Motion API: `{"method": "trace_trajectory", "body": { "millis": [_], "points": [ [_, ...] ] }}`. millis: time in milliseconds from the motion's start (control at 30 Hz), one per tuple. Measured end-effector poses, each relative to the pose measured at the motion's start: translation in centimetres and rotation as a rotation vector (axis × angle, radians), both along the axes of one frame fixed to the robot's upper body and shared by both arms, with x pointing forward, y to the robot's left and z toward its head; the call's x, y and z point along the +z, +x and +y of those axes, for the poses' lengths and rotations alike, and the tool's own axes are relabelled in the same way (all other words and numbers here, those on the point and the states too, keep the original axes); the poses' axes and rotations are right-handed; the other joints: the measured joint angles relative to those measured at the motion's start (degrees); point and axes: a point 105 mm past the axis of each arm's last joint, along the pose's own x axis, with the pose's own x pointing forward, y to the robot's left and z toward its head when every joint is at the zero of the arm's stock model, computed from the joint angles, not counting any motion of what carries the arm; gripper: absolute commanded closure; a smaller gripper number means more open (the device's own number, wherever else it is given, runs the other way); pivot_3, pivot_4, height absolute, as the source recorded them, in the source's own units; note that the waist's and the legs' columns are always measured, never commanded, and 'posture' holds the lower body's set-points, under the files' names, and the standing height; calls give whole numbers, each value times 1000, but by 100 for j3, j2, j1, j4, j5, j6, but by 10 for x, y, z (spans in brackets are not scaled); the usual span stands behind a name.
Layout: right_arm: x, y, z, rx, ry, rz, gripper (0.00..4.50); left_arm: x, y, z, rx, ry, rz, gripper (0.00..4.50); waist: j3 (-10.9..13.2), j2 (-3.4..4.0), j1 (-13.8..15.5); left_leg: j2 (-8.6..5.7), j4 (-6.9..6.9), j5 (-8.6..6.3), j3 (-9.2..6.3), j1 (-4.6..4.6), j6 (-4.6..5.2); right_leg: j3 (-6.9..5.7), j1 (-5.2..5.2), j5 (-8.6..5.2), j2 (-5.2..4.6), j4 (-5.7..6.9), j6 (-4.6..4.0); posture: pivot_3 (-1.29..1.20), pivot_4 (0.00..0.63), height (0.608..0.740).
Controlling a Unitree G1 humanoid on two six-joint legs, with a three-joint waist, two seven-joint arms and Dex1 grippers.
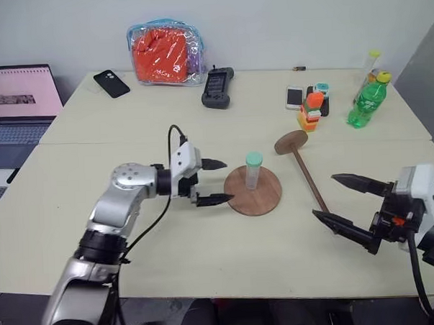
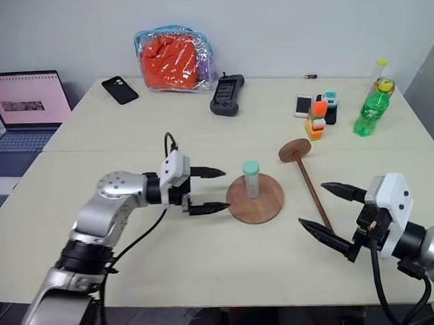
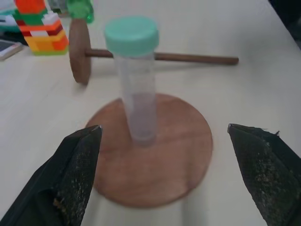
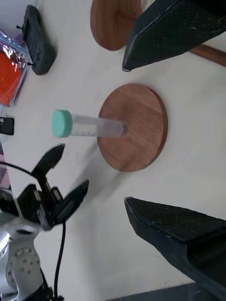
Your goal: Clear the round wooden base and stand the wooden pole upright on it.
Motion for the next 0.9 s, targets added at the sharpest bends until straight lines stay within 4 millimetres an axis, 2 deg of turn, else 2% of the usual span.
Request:
{"method": "trace_trajectory", "body": {
  "millis": [233, 500, 600, 900],
  "points": [
    [-5, -15, 5, 39, 24, 80, 0, -15, 12, -24, -51, 8, 3, 26, 1, -3, -7, -3, 2, 0, 1, -3, 1, -2, -2, 0, 3, 2, 0, 0, 150, 740],
    [-4, -16, 5, 28, 37, 87, 0, -19, 22, -40, -61, -12, 13, 26, 1, -5, -7, -10, 2, 0, 1, -4, 1, -3, -2, 0, 3, 2, 0, 0, 150, 740],
    [-4, -15, 5, 24, 38, 84, 0, -20, 26, -48, -59, -22, 16, 481, 2, -6, -4, -19, 4, 0, 2, -6, 1, -5, -2, 0, 3, 2, 0, 0, 150, 740],
    [-3, -15, 7, 27, 37, 76, 0, -20, 31, -56, -54, -52, 20, 2370, 2, -7, -6, -37, 5, 1, -7, -8, 1, -5, -3, 0, 0, 2, 1, 0, 150, 740]
  ]
}}
